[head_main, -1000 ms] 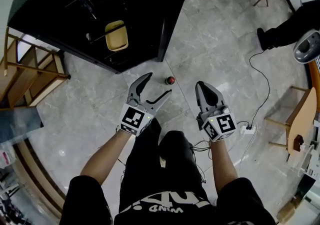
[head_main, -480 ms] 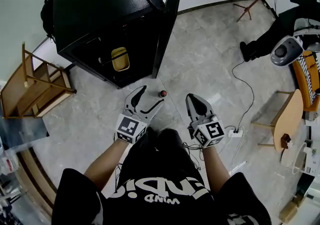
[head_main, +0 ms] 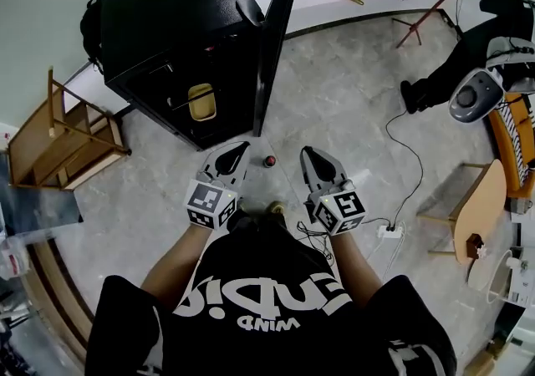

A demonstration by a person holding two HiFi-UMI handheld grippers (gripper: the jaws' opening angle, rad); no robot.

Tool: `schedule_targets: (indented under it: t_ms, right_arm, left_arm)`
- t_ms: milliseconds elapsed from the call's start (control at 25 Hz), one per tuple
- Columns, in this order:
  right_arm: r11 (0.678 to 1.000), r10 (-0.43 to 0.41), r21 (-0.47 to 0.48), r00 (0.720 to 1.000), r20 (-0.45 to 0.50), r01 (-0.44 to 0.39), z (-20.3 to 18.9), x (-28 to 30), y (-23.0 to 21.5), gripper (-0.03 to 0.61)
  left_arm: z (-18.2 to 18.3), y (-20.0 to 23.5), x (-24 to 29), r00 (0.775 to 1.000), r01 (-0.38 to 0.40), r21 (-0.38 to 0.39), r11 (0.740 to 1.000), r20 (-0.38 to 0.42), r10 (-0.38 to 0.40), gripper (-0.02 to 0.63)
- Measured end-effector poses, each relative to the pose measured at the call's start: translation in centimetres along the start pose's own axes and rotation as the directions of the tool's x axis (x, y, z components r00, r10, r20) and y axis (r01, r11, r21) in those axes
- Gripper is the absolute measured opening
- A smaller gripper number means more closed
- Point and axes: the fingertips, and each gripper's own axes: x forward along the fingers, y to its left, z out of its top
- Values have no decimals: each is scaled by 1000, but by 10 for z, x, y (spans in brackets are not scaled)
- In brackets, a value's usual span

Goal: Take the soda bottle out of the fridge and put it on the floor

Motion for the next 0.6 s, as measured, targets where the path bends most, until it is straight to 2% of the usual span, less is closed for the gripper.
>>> schedule_targets:
  t_ms: [200,360,600]
  right_arm:
    - [1000,12,-12,1000,13,-12,16,-15,-7,23]
    - [1000,-15,-10,999,30,15,24,-30,-15,23]
    - [999,-40,-23,999,19,41,19,-42,-18,23]
  left_arm:
    - [14,-2,-17,998,-60,27,998,14,59,8]
    - [23,-2,-30,994,-105,35,994,37,104,8]
    - [26,2,-46,984,-171,50,984,63,168,8]
